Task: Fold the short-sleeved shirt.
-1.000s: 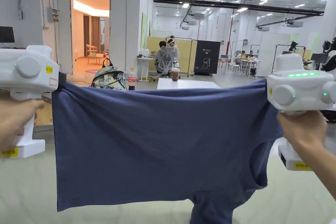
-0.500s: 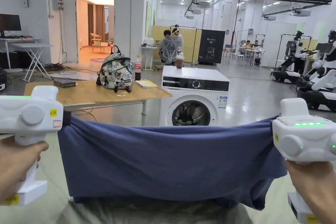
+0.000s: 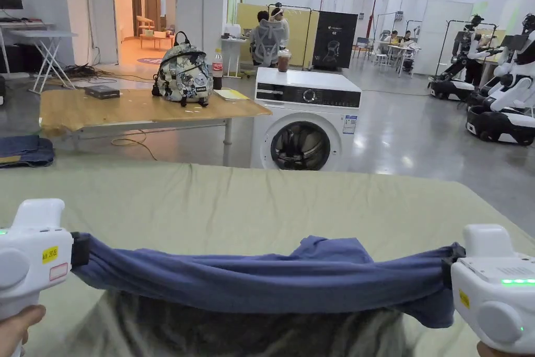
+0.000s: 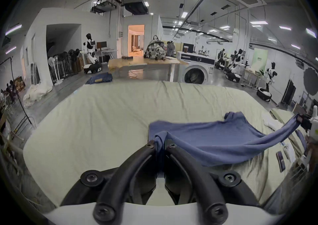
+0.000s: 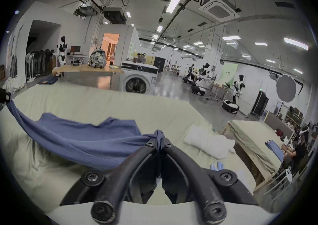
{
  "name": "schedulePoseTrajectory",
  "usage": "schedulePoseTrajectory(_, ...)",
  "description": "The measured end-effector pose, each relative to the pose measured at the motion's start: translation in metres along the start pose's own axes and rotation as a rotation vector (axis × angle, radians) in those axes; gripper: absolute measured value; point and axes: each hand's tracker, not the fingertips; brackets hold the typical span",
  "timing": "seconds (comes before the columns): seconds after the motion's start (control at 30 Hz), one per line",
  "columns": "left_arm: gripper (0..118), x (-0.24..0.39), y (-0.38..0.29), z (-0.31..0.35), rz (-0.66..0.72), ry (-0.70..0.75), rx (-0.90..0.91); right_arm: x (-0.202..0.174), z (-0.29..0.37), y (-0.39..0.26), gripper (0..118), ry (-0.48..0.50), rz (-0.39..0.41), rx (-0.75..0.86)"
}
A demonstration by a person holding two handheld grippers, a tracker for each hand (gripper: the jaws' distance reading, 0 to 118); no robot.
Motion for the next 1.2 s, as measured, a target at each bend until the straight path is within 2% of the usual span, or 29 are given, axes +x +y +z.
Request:
schedulePoseTrajectory(0.27,1,-0.009,-0.081,0.012,-0.005,0.017,-0.107,-0.008,0.029,-0.062,1,0.030,0.040,-0.106)
schedulePoseTrajectory(0.37,1,-0.010,-0.109,0.002,-0.001,0.014,-0.192,-0.015,0.027,-0.083,1,0.048,0.059,-0.198)
schedulePoseTrajectory(0.47,1,-0.010,-0.132,-0.015,0.008,0.004,-0.271,-0.019,0.011,-0.112,1,0.096,0.025,-0.279)
schedulePoseTrajectory(0.57,1,-0.015,-0.149,-0.036,-0.006,0.022,-0.326,-0.023,-0.013,-0.149,1,0.087,0.060,-0.353)
schedulePoseTrajectory(0.87,1,-0.029,-0.177,-0.062,0.011,0.019,-0.427,-0.020,-0.039,-0.191,4,0.139,0.067,-0.523)
schedulePoseTrajectory(0.9,1,-0.029,-0.176,-0.062,0.013,0.020,-0.422,-0.017,-0.042,-0.195,7,0.138,0.068,-0.526)
schedulePoseTrajectory(0.97,10,-0.027,-0.172,-0.061,0.015,0.023,-0.423,-0.019,-0.043,-0.194,31,0.131,0.075,-0.519)
schedulePoseTrajectory(1.0,19,-0.026,-0.169,-0.061,0.015,0.025,-0.421,-0.019,-0.044,-0.192,47,0.120,0.074,-0.510)
schedulePoseTrajectory(1.03,36,-0.024,-0.165,-0.060,0.011,0.036,-0.415,-0.017,-0.048,-0.189,66,0.109,0.071,-0.503)
schedulePoseTrajectory(1.07,49,-0.021,-0.161,-0.058,0.002,0.047,-0.403,-0.017,-0.049,-0.184,71,0.096,0.058,-0.492)
schedulePoseTrajectory(1.1,49,-0.020,-0.156,-0.057,0.005,0.054,-0.387,-0.017,-0.048,-0.177,71,0.095,0.041,-0.472)
schedulePoseTrajectory(1.2,59,-0.016,-0.139,-0.053,0.065,-0.003,-0.316,-0.025,-0.042,-0.149,71,0.108,-0.010,-0.385)
